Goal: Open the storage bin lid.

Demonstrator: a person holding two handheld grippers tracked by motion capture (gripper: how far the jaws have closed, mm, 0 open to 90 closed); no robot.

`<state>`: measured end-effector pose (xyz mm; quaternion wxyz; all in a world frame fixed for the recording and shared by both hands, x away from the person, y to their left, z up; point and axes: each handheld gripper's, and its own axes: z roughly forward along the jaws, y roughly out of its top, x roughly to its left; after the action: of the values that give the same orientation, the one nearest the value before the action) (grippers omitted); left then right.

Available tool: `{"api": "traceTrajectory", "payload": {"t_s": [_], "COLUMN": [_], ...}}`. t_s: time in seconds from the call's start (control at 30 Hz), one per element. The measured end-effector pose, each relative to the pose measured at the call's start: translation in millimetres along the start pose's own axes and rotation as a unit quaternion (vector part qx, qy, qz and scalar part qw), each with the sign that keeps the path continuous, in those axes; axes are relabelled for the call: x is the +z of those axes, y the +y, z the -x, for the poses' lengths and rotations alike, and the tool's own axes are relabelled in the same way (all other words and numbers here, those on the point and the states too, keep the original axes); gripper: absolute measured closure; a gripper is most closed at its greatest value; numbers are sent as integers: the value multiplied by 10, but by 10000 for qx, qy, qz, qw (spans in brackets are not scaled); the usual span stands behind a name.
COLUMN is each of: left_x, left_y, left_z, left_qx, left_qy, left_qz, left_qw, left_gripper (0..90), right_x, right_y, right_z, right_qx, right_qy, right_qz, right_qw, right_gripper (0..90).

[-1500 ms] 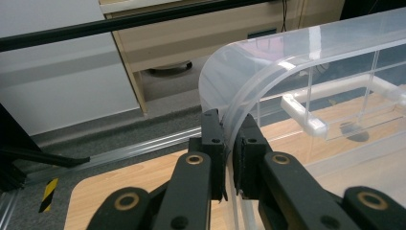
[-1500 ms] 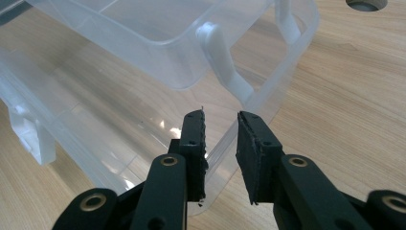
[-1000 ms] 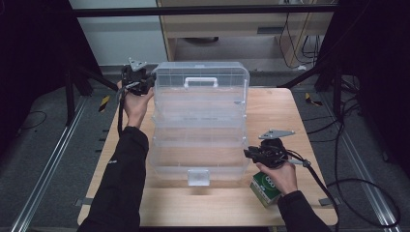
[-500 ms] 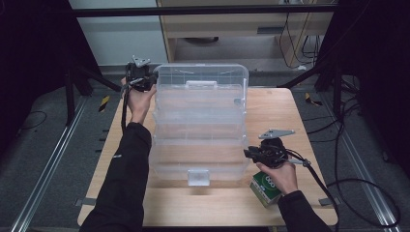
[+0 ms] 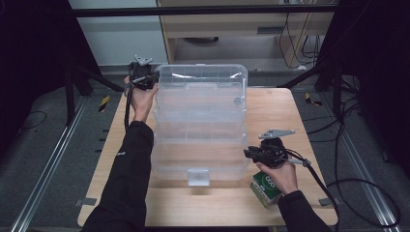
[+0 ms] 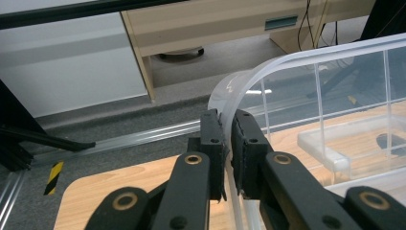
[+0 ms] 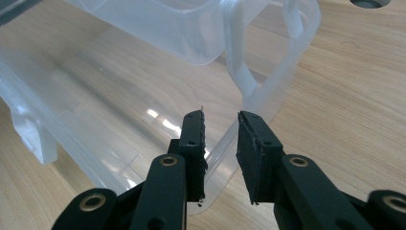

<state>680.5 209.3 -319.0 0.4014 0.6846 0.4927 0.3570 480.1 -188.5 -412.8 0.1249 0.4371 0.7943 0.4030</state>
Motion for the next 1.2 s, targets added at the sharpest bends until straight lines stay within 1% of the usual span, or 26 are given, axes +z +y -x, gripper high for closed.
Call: {"api": "traceTrajectory", "payload": {"t_s": [0.1,0.2,0.27,0.33,0.43,0.5,0.57,0.6,0.63,0.7,0.73,0.77,0.87,0.97,1.07,1.13,1.2], "left_x": [18,56,78,99,118,120,104,96,81,39,0,-28,-189,-374,-599,-774,-908], "left_y": [-9,-26,-34,-44,-55,-59,-57,-54,-47,-38,-43,-57,-117,-190,-256,-314,-366], "left_z": [-7,-35,-41,-43,-49,-54,-51,-50,-49,-56,-65,-68,-124,-182,-218,-231,-232], "left_qx": [39,-93,-111,-109,-33,-22,47,50,80,72,78,71,25,-7,131,158,213], "left_qy": [-1,-81,-86,-85,-81,-104,-103,-116,-96,-106,-126,-130,-240,-362,-463,-570,-589], "left_qz": [-4,0,-11,-23,-56,-84,-74,-62,-73,-120,-145,-108,-98,-85,-40,35,105], "left_qw": [10000,9999,9999,9999,9999,9999,9999,9999,9999,9998,9998,9998,9997,9993,9988,9982,9980], "left_gripper": [829,833,835,834,824,784,751,755,737,706,698,688,663,616,586,561,550], "right_x": [0,0,0,0,-3,-4,-3,-3,-3,-4,-5,0,2,1,0,2,3], "right_y": [0,2,2,3,3,1,1,0,0,3,5,4,3,3,6,12,18], "right_z": [-1,1,-4,-1,0,-1,0,-3,-2,-4,-3,3,4,1,-2,-3,-6], "right_qx": [-5,-6,-10,-48,-21,-28,-48,-32,-40,-27,1,67,37,41,42,20,6], "right_qy": [-3,3,-8,-30,-30,-38,-45,-41,-44,-50,-32,32,30,18,11,3,-10], "right_qz": [3,-5,-3,2,-20,-12,-6,-7,-4,-22,-52,-59,-49,-49,-72,-84,-99], "right_qw": [10000,10000,10000,10000,10000,10000,10000,10000,10000,10000,10000,10000,10000,10000,10000,10000,10000], "right_gripper": [724,723,725,726,727,727,728,728,729,724,725,723,723,723,723,723,723]}}
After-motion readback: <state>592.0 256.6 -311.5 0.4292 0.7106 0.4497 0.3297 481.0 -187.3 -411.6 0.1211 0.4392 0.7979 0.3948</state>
